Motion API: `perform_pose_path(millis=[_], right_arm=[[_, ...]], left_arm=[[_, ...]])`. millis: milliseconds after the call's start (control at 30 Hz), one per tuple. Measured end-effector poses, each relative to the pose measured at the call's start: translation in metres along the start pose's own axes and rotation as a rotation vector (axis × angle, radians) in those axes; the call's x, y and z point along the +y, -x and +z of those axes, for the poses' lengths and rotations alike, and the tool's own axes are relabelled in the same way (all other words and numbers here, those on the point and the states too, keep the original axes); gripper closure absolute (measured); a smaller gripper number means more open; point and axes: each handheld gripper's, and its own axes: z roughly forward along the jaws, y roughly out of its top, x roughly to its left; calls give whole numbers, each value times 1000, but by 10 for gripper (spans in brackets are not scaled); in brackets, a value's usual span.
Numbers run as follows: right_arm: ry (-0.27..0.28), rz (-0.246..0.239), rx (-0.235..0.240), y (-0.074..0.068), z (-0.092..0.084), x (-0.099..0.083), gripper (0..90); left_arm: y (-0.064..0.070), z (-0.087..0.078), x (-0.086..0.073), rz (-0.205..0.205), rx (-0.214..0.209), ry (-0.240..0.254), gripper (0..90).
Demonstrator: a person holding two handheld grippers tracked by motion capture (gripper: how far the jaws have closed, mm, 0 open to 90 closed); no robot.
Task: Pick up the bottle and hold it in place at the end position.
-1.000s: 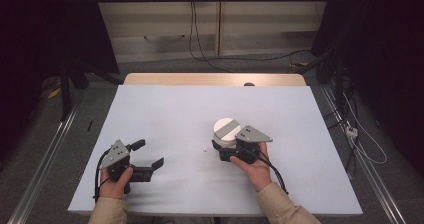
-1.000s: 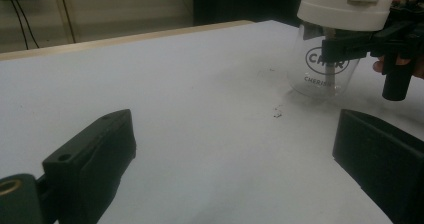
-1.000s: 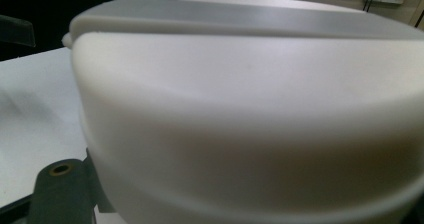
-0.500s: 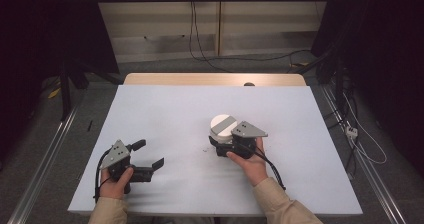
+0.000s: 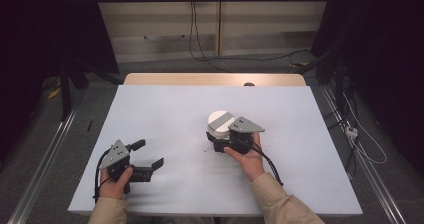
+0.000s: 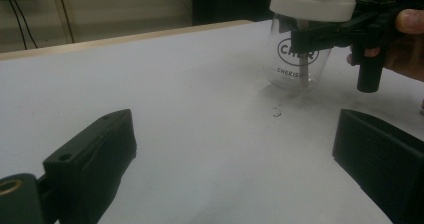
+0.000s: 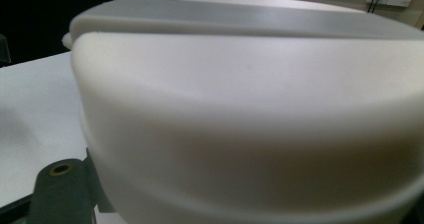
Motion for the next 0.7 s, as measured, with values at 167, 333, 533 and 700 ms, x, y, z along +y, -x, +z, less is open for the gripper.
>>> perform_pose_path(millis=[167, 333, 533, 700], right_arm=[[3, -1, -3, 2, 4, 3, 184], [-1, -7, 0, 4, 8, 4, 184], [-5, -3, 2, 5, 15, 5, 185], [-2, 0, 6, 6, 20, 7, 184]], left_arm=[[0, 0, 0, 5, 0, -2, 34], [0, 0, 0, 1, -1, -1, 34], [-1, 0, 0, 5, -2, -4, 34], [-1, 0, -1, -1, -2, -4, 34]])
